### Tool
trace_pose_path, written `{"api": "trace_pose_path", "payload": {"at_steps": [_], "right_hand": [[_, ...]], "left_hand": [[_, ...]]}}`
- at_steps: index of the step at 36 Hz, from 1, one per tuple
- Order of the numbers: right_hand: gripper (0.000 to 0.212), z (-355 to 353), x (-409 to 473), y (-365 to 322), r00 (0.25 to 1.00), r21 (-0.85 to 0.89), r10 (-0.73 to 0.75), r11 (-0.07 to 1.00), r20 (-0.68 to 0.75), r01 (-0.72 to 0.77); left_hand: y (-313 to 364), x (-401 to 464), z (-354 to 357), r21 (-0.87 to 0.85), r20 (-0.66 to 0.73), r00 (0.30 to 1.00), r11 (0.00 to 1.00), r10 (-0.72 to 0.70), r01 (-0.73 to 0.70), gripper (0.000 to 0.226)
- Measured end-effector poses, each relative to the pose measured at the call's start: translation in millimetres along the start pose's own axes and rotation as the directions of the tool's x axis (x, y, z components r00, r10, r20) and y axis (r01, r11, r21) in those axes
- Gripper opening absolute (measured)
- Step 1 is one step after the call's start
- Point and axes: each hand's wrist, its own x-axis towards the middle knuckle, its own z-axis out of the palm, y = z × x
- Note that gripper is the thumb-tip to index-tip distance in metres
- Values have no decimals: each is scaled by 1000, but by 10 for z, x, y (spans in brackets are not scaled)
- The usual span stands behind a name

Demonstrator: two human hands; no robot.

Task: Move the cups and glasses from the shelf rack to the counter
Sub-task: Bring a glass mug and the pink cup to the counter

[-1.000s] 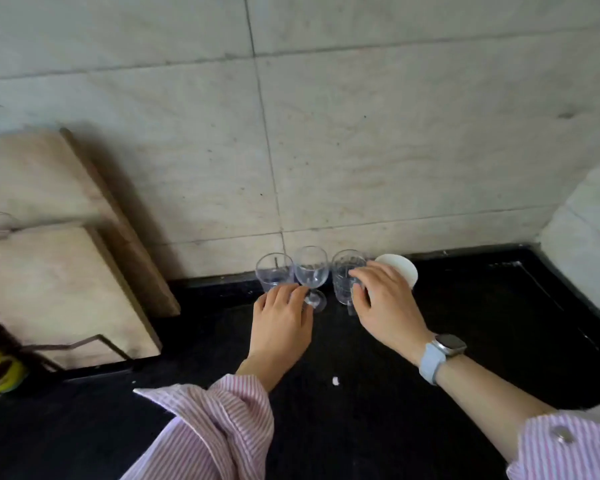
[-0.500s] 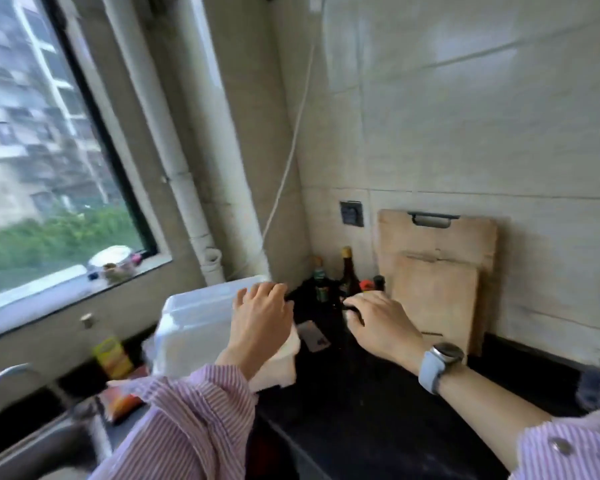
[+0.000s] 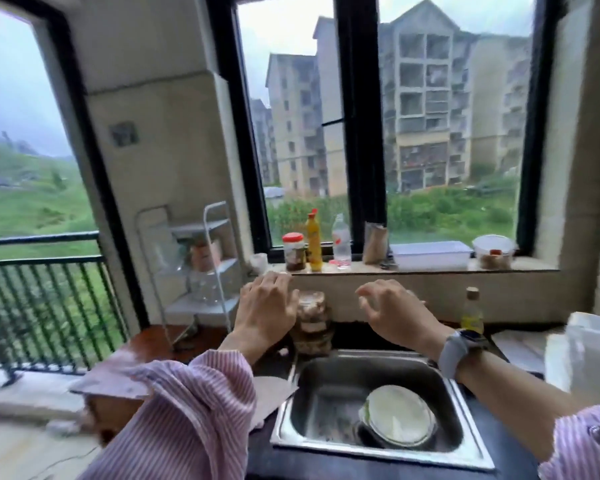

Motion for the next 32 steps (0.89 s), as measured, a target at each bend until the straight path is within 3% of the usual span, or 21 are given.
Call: {"api": "trace_pose_path", "payload": {"at_steps": [7,14,24,32], "right_hand": [[28,912,925,-914,978,145,-200,971,59,189],[26,1804,1898,-1417,944,233,-318,928,90,291],[24,2681,3400,-1894,942,394,-335,871,35,295],[37,3696,3960,-2227,954,490,-266,856,139,167]], "left_hand": [[-1409,-25,-203,4,-54,967,968,-249,250,31],[-2454,378,-49,37,-65,927,928,-369,372,30],[-3633,1400,236,-9,-97,917,922,-386,387,29],[-4674,1637,761,-55,-51,906,907,-421,418,29]]}}
